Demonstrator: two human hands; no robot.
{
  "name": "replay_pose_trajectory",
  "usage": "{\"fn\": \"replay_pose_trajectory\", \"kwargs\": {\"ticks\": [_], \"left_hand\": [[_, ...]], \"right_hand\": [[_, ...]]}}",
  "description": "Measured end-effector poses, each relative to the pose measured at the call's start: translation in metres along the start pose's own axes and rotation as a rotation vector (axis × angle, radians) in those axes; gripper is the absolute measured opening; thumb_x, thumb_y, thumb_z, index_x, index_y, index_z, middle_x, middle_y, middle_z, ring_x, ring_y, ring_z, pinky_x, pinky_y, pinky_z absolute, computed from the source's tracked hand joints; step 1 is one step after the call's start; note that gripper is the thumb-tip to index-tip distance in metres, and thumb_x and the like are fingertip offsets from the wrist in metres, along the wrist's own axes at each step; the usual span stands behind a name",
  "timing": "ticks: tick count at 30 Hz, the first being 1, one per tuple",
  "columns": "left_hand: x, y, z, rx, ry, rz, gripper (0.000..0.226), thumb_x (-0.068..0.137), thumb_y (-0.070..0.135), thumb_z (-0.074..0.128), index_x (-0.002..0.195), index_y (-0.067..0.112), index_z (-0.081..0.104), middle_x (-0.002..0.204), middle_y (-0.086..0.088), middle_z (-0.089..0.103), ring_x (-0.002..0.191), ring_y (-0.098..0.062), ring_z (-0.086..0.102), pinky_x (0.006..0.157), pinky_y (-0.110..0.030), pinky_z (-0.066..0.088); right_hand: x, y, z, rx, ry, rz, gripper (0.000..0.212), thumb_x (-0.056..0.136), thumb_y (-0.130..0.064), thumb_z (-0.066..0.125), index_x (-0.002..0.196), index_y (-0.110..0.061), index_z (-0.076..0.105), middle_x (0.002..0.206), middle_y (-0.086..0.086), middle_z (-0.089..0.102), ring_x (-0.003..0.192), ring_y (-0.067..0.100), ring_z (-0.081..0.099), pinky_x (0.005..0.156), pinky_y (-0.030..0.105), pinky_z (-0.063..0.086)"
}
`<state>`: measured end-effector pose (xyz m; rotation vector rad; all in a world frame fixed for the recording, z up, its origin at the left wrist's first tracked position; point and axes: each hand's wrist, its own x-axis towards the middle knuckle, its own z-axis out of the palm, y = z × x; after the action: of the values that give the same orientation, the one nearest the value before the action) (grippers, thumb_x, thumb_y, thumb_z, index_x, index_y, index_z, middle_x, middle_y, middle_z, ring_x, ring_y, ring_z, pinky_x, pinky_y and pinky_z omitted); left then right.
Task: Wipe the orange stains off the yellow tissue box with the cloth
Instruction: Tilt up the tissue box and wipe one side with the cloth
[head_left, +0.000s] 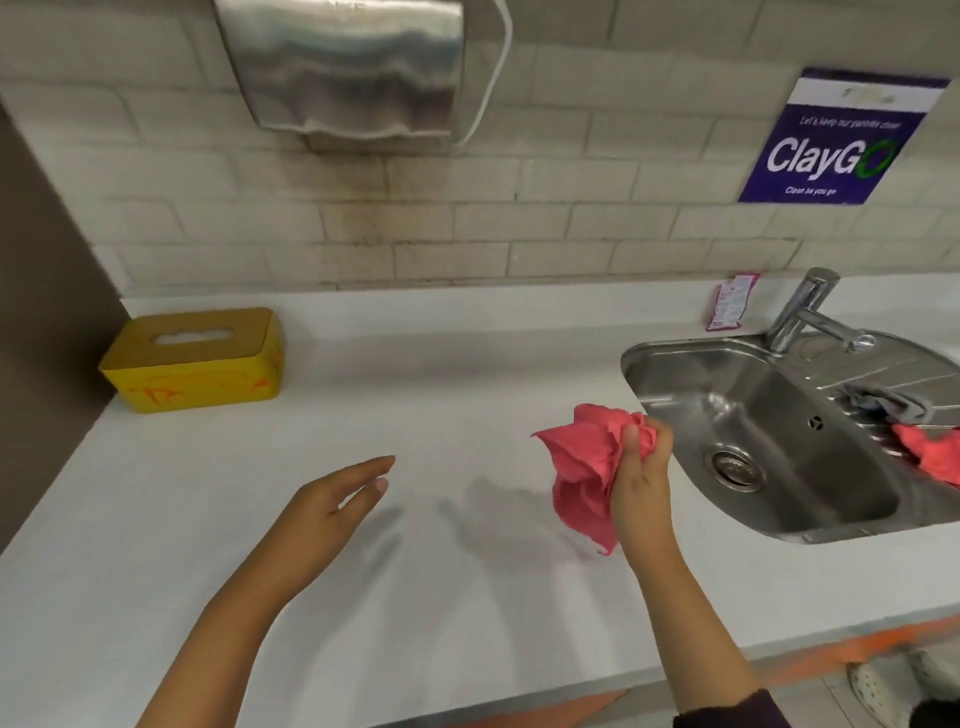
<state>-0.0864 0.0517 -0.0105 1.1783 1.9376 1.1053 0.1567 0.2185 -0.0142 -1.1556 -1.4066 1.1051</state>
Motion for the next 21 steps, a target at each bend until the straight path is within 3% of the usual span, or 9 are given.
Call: {"fn": "replay_pose_trajectory", "kwargs": {"ticks": [3, 5, 7, 9, 11, 13, 16, 18, 21], "left_hand": [[0.016, -0.008, -0.028, -0.015, -0.006, 0.013, 0.024, 0.091, 0.036, 0.052, 0.112, 0.047, 0.057, 0.121, 0.023, 0.057, 0.113, 0.008, 0.048, 0.097, -0.016, 0.031], [0.026, -0.017, -0.057, -0.021, 0.002, 0.019, 0.024, 0.091, 0.035, 0.051, 0.112, 0.045, 0.058, 0.121, 0.022, 0.057, 0.113, 0.008, 0.049, 0.095, -0.014, 0.031], [0.037, -0.028, -0.084, -0.024, 0.013, 0.011, 0.025, 0.091, 0.036, 0.052, 0.114, 0.043, 0.059, 0.121, 0.021, 0.058, 0.109, 0.011, 0.049, 0.094, -0.013, 0.032], [0.047, -0.041, -0.113, -0.014, 0.012, 0.001, 0.027, 0.091, 0.038, 0.052, 0.116, 0.041, 0.058, 0.123, 0.019, 0.058, 0.106, 0.014, 0.049, 0.091, -0.011, 0.033], [0.057, -0.051, -0.140, -0.007, 0.004, -0.020, 0.028, 0.090, 0.039, 0.051, 0.118, 0.040, 0.057, 0.125, 0.016, 0.058, 0.110, 0.008, 0.050, 0.086, -0.009, 0.034], [0.072, -0.061, -0.165, 0.011, 0.014, -0.033, 0.030, 0.092, 0.036, 0.051, 0.121, 0.033, 0.057, 0.128, 0.011, 0.058, 0.117, -0.001, 0.050, 0.091, -0.013, 0.034], [0.100, -0.072, -0.199, 0.068, 0.034, -0.043, 0.036, 0.094, 0.029, 0.051, 0.128, 0.020, 0.054, 0.133, 0.003, 0.055, 0.115, -0.002, 0.045, 0.095, -0.018, 0.029], [0.119, -0.075, -0.215, 0.096, 0.067, -0.054, 0.037, 0.094, 0.027, 0.051, 0.129, 0.016, 0.053, 0.132, 0.000, 0.055, 0.112, -0.003, 0.046, 0.093, -0.018, 0.031], [0.153, -0.078, -0.239, 0.080, 0.110, -0.066, 0.038, 0.093, 0.024, 0.053, 0.130, 0.014, 0.053, 0.134, -0.005, 0.055, 0.118, -0.010, 0.049, 0.096, -0.020, 0.036]], "right_hand": [[-0.007, -0.025, 0.041, 0.167, -0.005, 0.108, 0.017, 0.098, -0.048, 0.027, 0.099, -0.039, 0.042, 0.102, -0.007, 0.056, 0.085, -0.009, 0.057, 0.070, 0.008, 0.048], [-0.011, -0.035, 0.076, 0.256, -0.122, 0.222, 0.033, 0.097, -0.052, 0.029, 0.113, -0.028, 0.046, 0.114, 0.005, 0.060, 0.101, 0.013, 0.061, 0.090, 0.030, 0.050], [-0.015, -0.042, 0.100, 0.387, -0.325, 0.363, 0.051, 0.096, -0.052, 0.034, 0.125, -0.014, 0.050, 0.122, 0.015, 0.062, 0.109, 0.025, 0.061, 0.101, 0.040, 0.044], [-0.016, -0.045, 0.124, 0.400, -0.585, 0.419, 0.050, 0.096, -0.044, 0.042, 0.122, -0.005, 0.058, 0.123, 0.024, 0.061, 0.108, 0.028, 0.059, 0.103, 0.037, 0.040], [-0.017, -0.046, 0.144, 0.354, -0.793, 0.393, 0.032, 0.091, -0.023, 0.061, 0.114, -0.002, 0.063, 0.119, 0.021, 0.064, 0.102, 0.027, 0.060, 0.094, 0.031, 0.046], [-0.019, -0.045, 0.164, 0.319, -0.846, 0.374, 0.033, 0.078, 0.000, 0.068, 0.111, -0.003, 0.063, 0.107, 0.013, 0.069, 0.096, 0.022, 0.065, 0.080, 0.026, 0.054], [-0.023, -0.041, 0.196, 0.143, -0.767, 0.394, 0.024, 0.084, 0.010, 0.057, 0.106, 0.002, 0.061, 0.096, 0.018, 0.066, 0.086, 0.026, 0.064, 0.077, 0.032, 0.052], [-0.026, -0.041, 0.214, -0.167, -0.749, 0.344, 0.014, 0.091, -0.005, 0.052, 0.093, 0.003, 0.064, 0.087, 0.020, 0.066, 0.077, 0.025, 0.060, 0.073, 0.035, 0.046], [-0.028, -0.045, 0.240, -0.651, -0.688, 0.222, 0.038, 0.089, -0.037, 0.058, 0.063, -0.008, 0.060, 0.061, 0.007, 0.064, 0.057, 0.017, 0.056, 0.058, 0.029, 0.041]]}}
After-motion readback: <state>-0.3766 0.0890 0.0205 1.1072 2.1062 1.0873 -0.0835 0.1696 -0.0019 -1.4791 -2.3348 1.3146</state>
